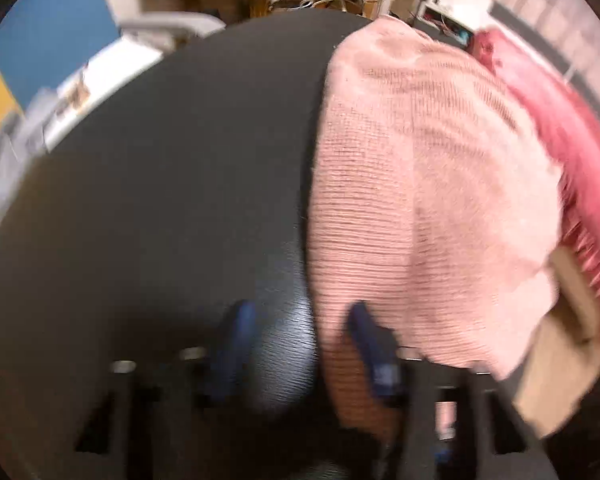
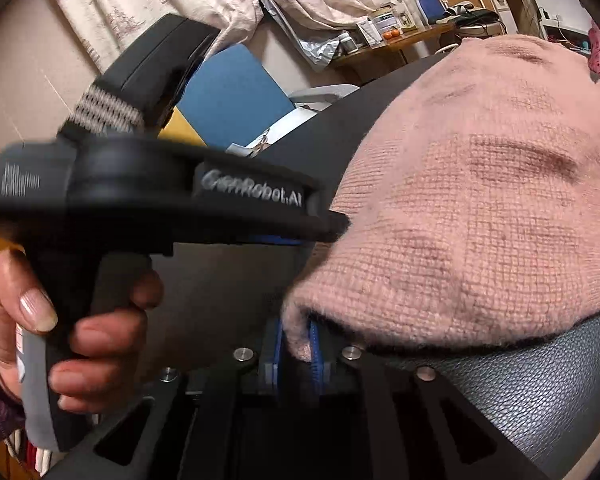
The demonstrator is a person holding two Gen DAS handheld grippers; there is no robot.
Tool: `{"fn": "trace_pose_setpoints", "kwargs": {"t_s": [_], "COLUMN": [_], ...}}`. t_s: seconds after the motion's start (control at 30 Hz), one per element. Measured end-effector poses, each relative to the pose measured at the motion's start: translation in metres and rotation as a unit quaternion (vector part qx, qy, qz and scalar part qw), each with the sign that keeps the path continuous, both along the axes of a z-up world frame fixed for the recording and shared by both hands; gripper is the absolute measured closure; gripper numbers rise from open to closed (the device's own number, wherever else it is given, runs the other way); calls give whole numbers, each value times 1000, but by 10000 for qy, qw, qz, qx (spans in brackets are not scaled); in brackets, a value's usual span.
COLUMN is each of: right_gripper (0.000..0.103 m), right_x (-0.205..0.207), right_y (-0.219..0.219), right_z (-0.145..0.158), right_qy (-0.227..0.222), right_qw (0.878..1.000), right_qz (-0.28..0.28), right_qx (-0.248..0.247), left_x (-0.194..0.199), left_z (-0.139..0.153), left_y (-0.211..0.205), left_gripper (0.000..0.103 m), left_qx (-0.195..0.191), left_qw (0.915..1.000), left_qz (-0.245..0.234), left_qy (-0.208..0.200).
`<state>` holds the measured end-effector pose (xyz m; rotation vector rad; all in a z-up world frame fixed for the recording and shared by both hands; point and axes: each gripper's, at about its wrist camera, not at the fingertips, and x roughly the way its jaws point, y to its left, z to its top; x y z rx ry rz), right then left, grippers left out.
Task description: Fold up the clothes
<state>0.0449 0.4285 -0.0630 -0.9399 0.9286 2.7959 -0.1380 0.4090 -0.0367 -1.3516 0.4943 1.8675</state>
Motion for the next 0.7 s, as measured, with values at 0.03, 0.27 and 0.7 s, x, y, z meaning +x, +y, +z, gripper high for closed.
{"fn": "trace_pose_setpoints", "kwargs": {"t_s": [0.03,0.27,0.7], "right_gripper": [81,80,61], "right_x": [2,78,-30], "right_y": [-2,4,243], "right_z": [2,41,40], "right_qy": [11,656,-1186], "right_qw": [10000,9936,9695], "right_qz": [13,-414,-2146], "right_qx": [8,824,4], "left_x": [3,28,62], "left_z": [2,1,9], "left_y": [2,-3,-30], "left_gripper": [95,103,1], "left_qx": [-36,-624,272], "left_qw": [10000,9926,9970], "left_qz": [-28,-280,104], "left_qy": [25,1000,724]}}
